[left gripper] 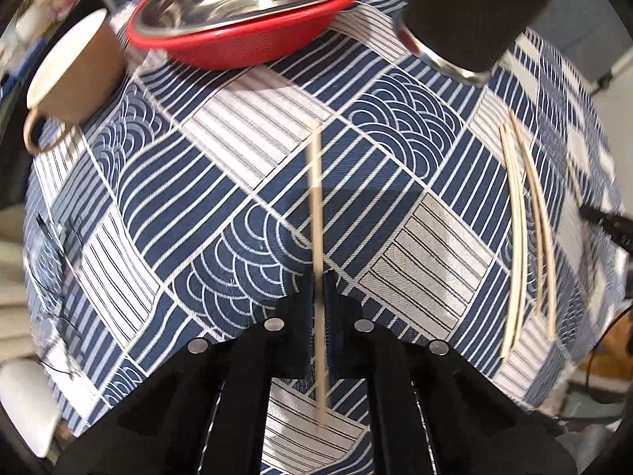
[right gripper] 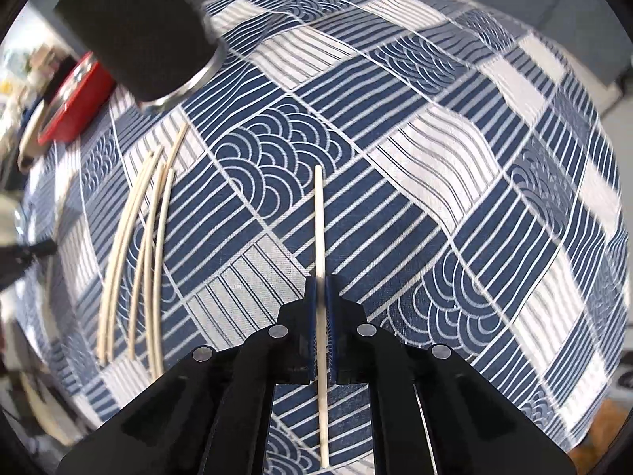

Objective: Organize utensils
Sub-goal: 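Close the right tool on a chopstick while the left tool grasps another, then lift both held chopsticks and carry them above the black holder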

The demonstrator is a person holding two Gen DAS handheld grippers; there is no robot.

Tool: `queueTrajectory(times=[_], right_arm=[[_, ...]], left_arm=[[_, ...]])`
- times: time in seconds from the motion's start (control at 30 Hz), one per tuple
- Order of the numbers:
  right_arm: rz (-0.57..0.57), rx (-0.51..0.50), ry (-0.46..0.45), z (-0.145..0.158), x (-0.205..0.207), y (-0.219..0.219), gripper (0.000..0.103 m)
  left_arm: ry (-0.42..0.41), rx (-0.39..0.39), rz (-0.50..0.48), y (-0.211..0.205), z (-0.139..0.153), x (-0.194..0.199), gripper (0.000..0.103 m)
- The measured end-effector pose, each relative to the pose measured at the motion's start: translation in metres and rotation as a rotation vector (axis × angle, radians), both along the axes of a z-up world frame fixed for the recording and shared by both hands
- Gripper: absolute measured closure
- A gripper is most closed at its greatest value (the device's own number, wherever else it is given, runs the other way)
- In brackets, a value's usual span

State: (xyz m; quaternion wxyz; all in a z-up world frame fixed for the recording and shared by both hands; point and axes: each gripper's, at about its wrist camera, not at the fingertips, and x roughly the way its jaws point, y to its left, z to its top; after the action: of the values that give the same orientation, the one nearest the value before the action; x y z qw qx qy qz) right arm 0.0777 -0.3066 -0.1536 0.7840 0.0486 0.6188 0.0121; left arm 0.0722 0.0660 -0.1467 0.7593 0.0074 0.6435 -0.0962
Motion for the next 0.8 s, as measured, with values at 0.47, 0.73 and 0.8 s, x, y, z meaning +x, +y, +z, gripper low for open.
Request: queueTrajectory(times=[0.47, 0.73, 0.8], right_arm=[[-0.130, -0.010, -0.036, 0.021, -0.017, -0.078, 0.099], [-0.217, 0.009, -0.141, 0.064, 0.001, -0.096, 0.098], [-0.222, 0.011, -0.175, 0.076, 0.006, -0.100, 0.099]], left_arm=[[0.000, 0.004, 0.052, 0.029, 0.021, -0.029, 0.098], [-0.033, 0.009, 0.104, 0.061, 0.048, -0.041, 0.098], [-0.065, 0.005, 0.100, 0.062, 0.060, -0.039, 0.098]])
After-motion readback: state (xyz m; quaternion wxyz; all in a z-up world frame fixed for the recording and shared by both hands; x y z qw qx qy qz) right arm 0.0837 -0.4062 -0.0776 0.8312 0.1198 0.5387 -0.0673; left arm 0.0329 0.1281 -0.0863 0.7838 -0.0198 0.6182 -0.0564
